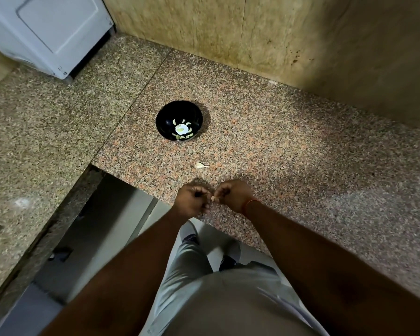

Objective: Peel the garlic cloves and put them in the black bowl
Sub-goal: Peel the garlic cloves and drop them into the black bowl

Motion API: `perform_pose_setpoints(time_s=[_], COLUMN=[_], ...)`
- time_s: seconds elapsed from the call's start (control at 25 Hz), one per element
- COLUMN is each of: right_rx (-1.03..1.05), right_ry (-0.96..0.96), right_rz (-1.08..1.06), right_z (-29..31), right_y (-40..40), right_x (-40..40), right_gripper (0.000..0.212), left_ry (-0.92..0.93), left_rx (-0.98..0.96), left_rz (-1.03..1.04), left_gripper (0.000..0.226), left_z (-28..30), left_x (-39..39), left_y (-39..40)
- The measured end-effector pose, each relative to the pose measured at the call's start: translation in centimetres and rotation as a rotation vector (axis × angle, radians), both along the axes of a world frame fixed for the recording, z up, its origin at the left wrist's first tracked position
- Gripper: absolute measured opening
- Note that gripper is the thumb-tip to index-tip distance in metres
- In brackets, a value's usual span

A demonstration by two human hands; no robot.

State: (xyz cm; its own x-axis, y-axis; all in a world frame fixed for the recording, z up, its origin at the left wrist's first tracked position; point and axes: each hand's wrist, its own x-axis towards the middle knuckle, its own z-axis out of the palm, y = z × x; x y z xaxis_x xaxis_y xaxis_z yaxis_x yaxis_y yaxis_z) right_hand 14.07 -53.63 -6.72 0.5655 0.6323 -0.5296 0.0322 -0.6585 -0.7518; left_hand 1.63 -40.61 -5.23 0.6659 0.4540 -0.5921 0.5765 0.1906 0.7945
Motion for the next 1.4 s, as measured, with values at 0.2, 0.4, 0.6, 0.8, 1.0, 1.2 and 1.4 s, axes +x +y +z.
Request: perform_pose_setpoints(time_s=[0.2,0.4,0.6,0.8,1.0,1.2,1.4], right_rx=[0.126,0.219,0.228,0.248,0.275,0.276,0.239], right_ry=[0.409,0.555,0.433,0.441,0.462,0.47,0.39], right_rz=[-0.276,-0.389,-0.465,-0.414,-0.438,-0.495,-0.478], right_z=[0.8,1.3,1.5,1.6,1.4,1.5,1.1], right_y=[-1.0,-1.8,-1.6,-1.7,-1.2,-0.8,-0.4], right_x=[0.5,0.6,0.5,0.6,1.0,0.9,0.6], right_gripper=[0.017,0.02,0.021,0.02,0.018,0.015,0.014], left_ry=[-0.043,-0.024,0.009,-0.003,0.062,0.204,0.124], left_rx=[-0.09,-0.047,-0.067,-0.039,0.033,0.3,0.274], left_rz=[0.038,0.041,0.123,0.133,0.123,0.147,0.167], left_gripper=[0.007,0.009,0.011,0.012,0.009,0.021,0.015], left_z=[1.2,0.5,0.6,0.5,0.7,-0.3,-0.1], left_x=[0.5,1.4,1.8,1.7,2.2,2.8,3.2], left_y=[-0.6,-1.1,-2.3,-2.6,-2.1,-0.7,-1.2])
